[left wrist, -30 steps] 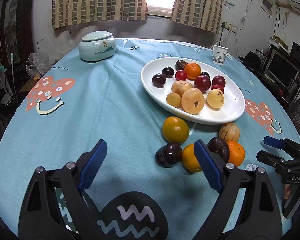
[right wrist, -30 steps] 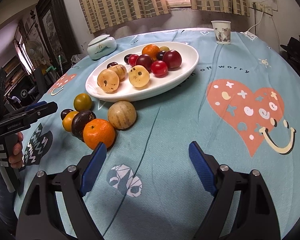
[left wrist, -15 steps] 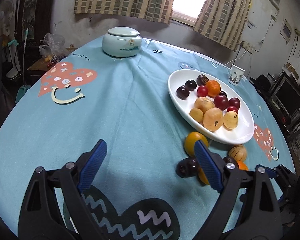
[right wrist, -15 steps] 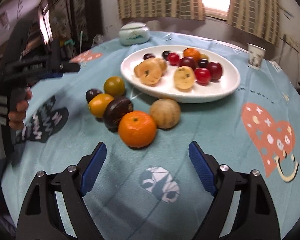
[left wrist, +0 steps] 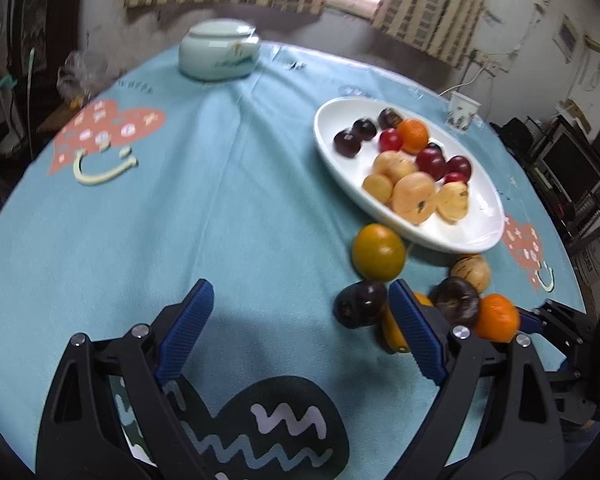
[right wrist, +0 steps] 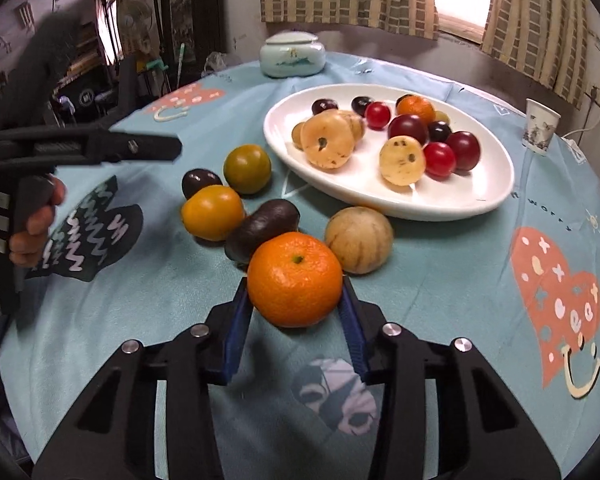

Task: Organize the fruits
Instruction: 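Grasp the mandarin orange with the right tool while the left tool grasps a dark plum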

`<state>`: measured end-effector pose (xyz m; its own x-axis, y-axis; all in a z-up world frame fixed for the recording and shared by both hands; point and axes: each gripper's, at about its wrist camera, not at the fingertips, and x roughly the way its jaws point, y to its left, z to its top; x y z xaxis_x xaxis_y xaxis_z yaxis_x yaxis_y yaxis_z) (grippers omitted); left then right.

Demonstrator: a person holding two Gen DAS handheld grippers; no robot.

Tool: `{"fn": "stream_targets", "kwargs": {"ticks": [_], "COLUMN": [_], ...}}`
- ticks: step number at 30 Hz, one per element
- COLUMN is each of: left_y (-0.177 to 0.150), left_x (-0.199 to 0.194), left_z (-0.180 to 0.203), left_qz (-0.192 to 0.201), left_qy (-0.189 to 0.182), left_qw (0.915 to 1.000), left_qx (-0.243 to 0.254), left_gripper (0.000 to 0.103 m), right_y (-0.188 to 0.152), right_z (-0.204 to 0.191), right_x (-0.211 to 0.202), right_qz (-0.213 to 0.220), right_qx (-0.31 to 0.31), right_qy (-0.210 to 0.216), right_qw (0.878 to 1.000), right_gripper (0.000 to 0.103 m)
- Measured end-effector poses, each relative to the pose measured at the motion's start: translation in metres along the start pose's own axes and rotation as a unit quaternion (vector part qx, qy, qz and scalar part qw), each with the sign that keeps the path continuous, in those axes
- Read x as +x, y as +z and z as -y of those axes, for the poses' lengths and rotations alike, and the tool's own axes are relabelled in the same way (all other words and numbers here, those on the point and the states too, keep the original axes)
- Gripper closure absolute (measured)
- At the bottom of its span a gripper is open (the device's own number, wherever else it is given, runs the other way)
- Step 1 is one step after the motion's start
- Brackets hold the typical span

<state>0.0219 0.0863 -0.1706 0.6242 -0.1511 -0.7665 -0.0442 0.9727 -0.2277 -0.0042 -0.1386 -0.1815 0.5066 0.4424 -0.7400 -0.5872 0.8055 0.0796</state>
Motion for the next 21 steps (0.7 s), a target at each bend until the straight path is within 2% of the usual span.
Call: {"fn": "stream_targets", "kwargs": {"ticks": [2, 4, 8, 11, 13, 15, 19, 21], "left_y": [-0.001, 0.001, 0.001, 0.006, 0.009, 0.012, 0.016, 0.014], "left_x": [0.011, 0.015, 0.013, 0.016, 0.022, 0.024, 0.023, 0.025], "left_z": [-0.004, -0.006, -0.006, -0.009, -0.006, 0.001, 0.017, 0.027], "left_qz": [-0.023, -0.029, -0.032, -0.033, -0.047, -0.054, -0.049, -0.054], "left_qy": [-0.005, -0.019, -0.031, -0.003, -0.006, 0.002, 0.044, 0.043], "left_qw": [0.9994, 0.9984, 0.9980, 0.9974, 0.9964, 0.9967, 0.9976, 0.9976], "left_qx": [-0.026, -0.044, -0.045, -0.064, -0.071, -0.060, -0.021, 0.002], "left_gripper": [0.013, 0.014, 0.015, 0.015, 0.015, 0.014, 0.012, 0.012], "right_y": [-0.002, 0.000, -0.001, -0.002, -0.002, -0.002, -0.002, -0.002], "right_z": [0.003, 0.003, -0.002, -0.004, -0.004, -0.004, -0.004, -0.004], "right_x": [-0.004, -0.008, -0.015, -0.018, -0.017, -0.018, -0.019, -0.018], "right_qz": [0.006, 0.012, 0.023, 0.026, 0.025, 0.025, 0.028, 0.026], "right_qx": [0.005, 0.005, -0.004, -0.008, -0.007, -0.007, -0.005, -0.006], "right_qy": [0.000, 0.004, 0.015, 0.019, 0.022, 0.023, 0.029, 0.030], "right_qw": [1.000, 1.000, 1.000, 0.999, 0.999, 0.999, 0.999, 0.999], "right_gripper": [0.060, 0.060, 0.060, 0.060, 0.060, 0.060, 0.060, 0.060]}}
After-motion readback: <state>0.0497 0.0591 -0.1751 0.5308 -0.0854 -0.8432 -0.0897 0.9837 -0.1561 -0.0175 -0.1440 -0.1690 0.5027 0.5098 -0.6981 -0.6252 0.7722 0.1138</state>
